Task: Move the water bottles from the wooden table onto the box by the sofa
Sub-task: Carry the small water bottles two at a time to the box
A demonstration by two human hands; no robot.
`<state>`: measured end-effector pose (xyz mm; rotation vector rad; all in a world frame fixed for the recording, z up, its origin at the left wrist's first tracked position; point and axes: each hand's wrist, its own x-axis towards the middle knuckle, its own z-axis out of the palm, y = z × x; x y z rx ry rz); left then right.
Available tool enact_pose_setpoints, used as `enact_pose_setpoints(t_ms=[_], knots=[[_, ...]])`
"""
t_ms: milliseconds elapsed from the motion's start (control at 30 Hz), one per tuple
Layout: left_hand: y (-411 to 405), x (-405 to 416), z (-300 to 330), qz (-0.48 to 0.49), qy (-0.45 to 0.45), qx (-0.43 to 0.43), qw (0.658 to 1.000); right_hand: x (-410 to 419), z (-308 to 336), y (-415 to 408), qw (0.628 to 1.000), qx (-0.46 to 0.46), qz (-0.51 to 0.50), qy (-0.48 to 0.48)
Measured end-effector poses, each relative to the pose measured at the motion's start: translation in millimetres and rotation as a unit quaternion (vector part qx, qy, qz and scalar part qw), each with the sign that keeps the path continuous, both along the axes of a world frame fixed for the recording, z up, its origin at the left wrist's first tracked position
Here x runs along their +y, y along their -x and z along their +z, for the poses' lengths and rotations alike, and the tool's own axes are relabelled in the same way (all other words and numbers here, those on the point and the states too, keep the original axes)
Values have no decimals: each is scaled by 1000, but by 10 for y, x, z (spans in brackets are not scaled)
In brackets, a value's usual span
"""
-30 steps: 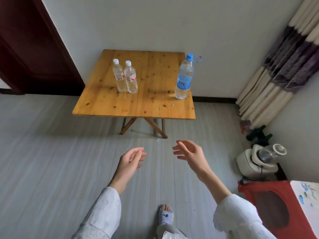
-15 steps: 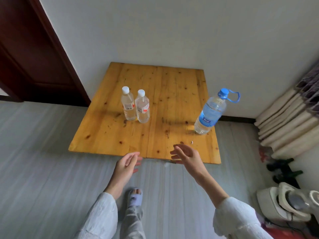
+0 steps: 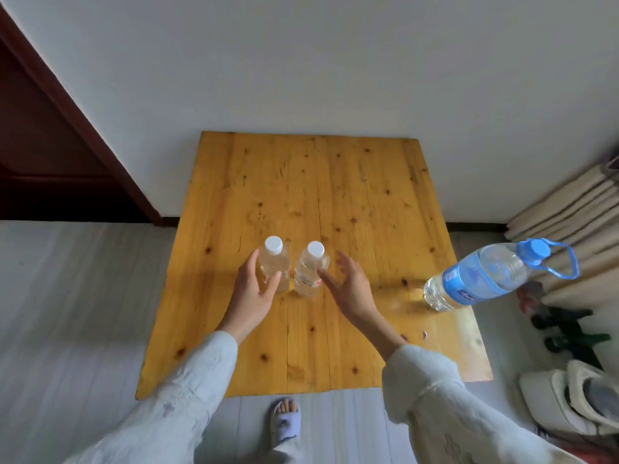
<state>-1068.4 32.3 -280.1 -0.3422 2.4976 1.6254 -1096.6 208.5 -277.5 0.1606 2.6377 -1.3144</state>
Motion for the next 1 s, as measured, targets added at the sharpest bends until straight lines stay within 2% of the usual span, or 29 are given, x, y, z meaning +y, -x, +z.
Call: enact_pose_setpoints(t_ms=[100, 233, 433, 600, 733, 867, 1000], knots=[[253, 34, -57, -38, 28, 33, 998, -141, -126, 185, 1000, 11, 11, -20], [474, -15, -240, -31, 28, 41, 998, -268, -281, 259, 997, 62, 4, -39], [618, -27, -330, -54, 51, 60, 995, -235, -360, 230, 995, 97, -11, 1], [512, 118, -249, -66, 56, 61, 994, 117, -291, -123, 991, 89, -91, 33], [297, 496, -66, -90, -2, 50, 995, 502, -103, -631, 982, 95, -157, 55], [-36, 1069, 141, -209, -57, 60, 974, 929, 143, -1298, 964, 123, -231, 47], [-600, 1713, 383, -345, -98, 71, 931, 1353, 397, -2237, 930, 146, -333, 44]])
